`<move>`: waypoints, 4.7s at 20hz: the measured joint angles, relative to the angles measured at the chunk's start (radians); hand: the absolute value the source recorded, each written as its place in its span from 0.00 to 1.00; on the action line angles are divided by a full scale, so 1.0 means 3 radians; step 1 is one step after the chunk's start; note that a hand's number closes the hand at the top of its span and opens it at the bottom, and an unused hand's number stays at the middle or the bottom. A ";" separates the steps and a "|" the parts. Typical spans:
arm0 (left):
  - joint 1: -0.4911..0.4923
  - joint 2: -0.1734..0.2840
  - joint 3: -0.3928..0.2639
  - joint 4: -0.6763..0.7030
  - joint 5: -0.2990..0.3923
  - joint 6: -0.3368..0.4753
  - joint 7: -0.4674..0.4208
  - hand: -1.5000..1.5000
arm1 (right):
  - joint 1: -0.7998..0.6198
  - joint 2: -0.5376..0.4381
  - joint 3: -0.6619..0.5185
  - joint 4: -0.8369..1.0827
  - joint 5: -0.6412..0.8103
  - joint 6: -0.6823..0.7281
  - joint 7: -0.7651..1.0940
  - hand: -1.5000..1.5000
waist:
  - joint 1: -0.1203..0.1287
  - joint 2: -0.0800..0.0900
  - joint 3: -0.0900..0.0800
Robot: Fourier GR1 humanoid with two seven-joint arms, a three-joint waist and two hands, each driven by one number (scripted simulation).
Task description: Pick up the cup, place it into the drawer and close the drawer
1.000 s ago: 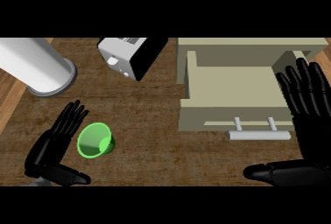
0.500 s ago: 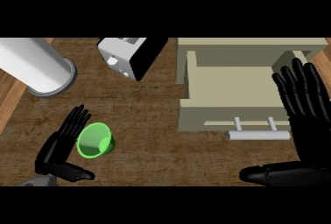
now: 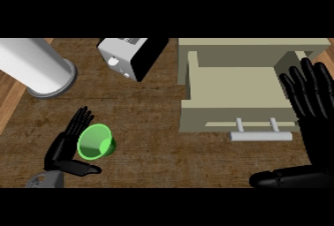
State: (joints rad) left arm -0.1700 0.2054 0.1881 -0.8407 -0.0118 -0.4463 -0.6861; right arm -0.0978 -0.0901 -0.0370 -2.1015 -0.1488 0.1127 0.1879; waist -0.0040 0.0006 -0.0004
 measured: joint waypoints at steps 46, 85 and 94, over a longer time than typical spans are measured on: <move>-0.0657 -0.0119 -0.0062 0.1275 0.0268 -0.0023 -0.0701 1.00 | -0.0018 0.0013 -0.0058 0.0083 -0.0042 0.0055 -0.0051 0.00 | -0.0007 0.0007 -0.0004; -0.1299 -0.0648 -0.0577 -0.1910 0.0893 0.1636 0.1501 1.00 | 0.0115 0.0003 -0.0094 0.0028 -0.0002 0.0086 -0.0077 0.00 | -0.0001 -0.0006 0.0002; -0.2083 -0.0670 -0.0719 -0.1429 0.0731 0.2077 0.1695 1.00 | 0.0005 -0.0007 -0.0126 0.0087 -0.0007 0.0060 -0.0036 0.00 | -0.0020 0.0001 0.0002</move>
State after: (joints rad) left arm -0.7949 0.0042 -0.0276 -1.2692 0.2075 0.1770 -0.1775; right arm -0.0962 -0.0923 -0.0747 -2.0756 -0.1509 0.1307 0.1770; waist -0.0101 0.0008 0.0001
